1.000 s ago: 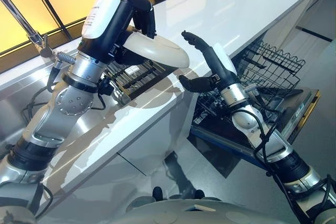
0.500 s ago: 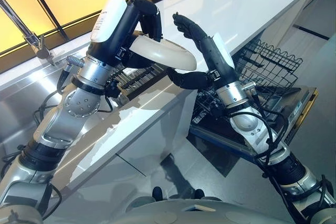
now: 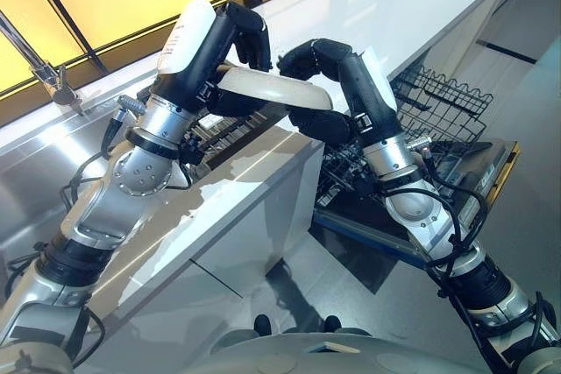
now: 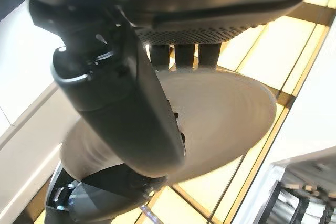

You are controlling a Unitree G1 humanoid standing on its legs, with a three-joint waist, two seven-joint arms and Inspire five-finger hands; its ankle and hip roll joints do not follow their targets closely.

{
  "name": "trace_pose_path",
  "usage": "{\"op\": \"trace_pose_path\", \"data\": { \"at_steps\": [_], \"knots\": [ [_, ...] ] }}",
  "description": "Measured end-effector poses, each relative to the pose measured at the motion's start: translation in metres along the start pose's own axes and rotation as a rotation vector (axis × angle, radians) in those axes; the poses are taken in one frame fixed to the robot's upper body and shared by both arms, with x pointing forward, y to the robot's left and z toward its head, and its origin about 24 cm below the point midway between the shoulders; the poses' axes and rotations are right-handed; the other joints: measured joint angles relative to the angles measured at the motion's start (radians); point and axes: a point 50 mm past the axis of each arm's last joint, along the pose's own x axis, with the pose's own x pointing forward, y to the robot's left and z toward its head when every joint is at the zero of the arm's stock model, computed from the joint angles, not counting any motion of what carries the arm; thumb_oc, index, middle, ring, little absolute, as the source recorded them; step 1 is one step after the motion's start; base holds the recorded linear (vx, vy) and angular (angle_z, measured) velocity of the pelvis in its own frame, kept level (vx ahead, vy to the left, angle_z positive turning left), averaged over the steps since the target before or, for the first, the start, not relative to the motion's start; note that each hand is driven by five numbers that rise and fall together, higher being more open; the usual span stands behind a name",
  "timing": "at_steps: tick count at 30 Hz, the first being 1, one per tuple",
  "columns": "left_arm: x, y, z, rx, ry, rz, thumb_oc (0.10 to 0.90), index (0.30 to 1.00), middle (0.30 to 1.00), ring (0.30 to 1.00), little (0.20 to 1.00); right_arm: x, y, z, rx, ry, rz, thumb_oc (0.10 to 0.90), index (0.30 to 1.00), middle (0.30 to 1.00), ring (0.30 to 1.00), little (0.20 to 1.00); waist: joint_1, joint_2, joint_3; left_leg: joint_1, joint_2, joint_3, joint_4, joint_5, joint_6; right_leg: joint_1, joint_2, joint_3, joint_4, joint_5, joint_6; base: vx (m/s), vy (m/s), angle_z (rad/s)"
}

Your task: Pick up plates and place into dishwasher.

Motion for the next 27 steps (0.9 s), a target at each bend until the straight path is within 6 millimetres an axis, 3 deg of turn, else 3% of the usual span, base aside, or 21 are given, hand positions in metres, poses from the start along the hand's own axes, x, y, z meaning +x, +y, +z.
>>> {"op": "trace_pose_path", "data": {
  "at_steps": [8, 10, 11, 14, 19, 27],
  "knots": [
    [0.000, -0.002, 0.001, -0.044, 0.000, 0.014, 0.100, 0.300, 0.300, 0.300, 0.200, 0.000, -0.002, 0.002, -0.032, -0.025, -0.028, 0.100, 0.300, 0.300, 0.300, 0.200, -0.005, 0.000, -0.005, 0.000, 0.000, -0.016, 0.000, 0.000, 0.000, 0.008, 0.000, -0.008, 0.000, 0.000, 0.000, 0.01, -0.012, 0.04],
    [0.000, -0.003, 0.001, -0.045, -0.001, 0.014, 0.358, 0.521, 0.521, 0.521, 0.458, -0.001, -0.002, 0.002, -0.033, -0.026, -0.031, 0.100, 0.300, 0.300, 0.300, 0.200, -0.003, 0.000, -0.005, -0.002, -0.001, -0.022, -0.001, 0.000, 0.000, 0.009, 0.000, -0.008, 0.000, 0.000, 0.000, 0.02, -0.023, 0.08],
    [0.000, -0.003, 0.001, -0.047, -0.002, 0.014, 0.800, 0.900, 0.900, 0.900, 0.900, -0.001, -0.002, 0.002, -0.036, -0.028, -0.035, 0.100, 0.300, 0.300, 0.300, 0.200, -0.004, 0.000, -0.005, -0.005, -0.001, -0.026, -0.001, 0.001, 0.001, 0.009, 0.000, -0.009, 0.000, 0.000, 0.000, 0.02, -0.023, 0.12],
    [0.000, -0.003, 0.002, -0.068, -0.008, 0.015, 0.800, 0.900, 0.900, 0.900, 0.900, -0.001, -0.005, 0.001, -0.036, -0.023, -0.074, 0.100, 0.300, 0.300, 0.300, 0.200, -0.002, -0.001, -0.006, -0.013, -0.003, -0.039, -0.001, 0.004, 0.003, 0.009, -0.002, -0.015, 0.000, -0.001, 0.000, 0.02, -0.022, 0.15],
    [-0.004, -0.004, 0.000, -0.075, -0.002, 0.007, 0.800, 0.900, 0.900, 0.900, 0.900, -0.002, -0.026, -0.010, -0.081, 0.019, -0.214, 0.100, 0.300, 0.300, 0.300, 0.200, 0.017, -0.001, -0.006, -0.016, -0.004, -0.054, -0.004, 0.006, -0.002, 0.012, -0.002, -0.030, 0.000, -0.001, 0.000, 0.03, -0.023, 0.09],
    [-0.016, -0.001, -0.012, -0.077, 0.068, 0.000, 0.800, 0.900, 0.900, 0.900, 0.900, -0.011, -0.076, -0.025, -0.180, 0.065, -0.562, 0.100, 0.300, 0.300, 0.300, 0.200, 0.029, -0.001, -0.006, -0.031, -0.005, -0.081, -0.005, 0.012, -0.007, 0.016, -0.003, -0.059, -0.001, -0.001, 0.000, 0.04, -0.025, 0.11]
  ]
}}
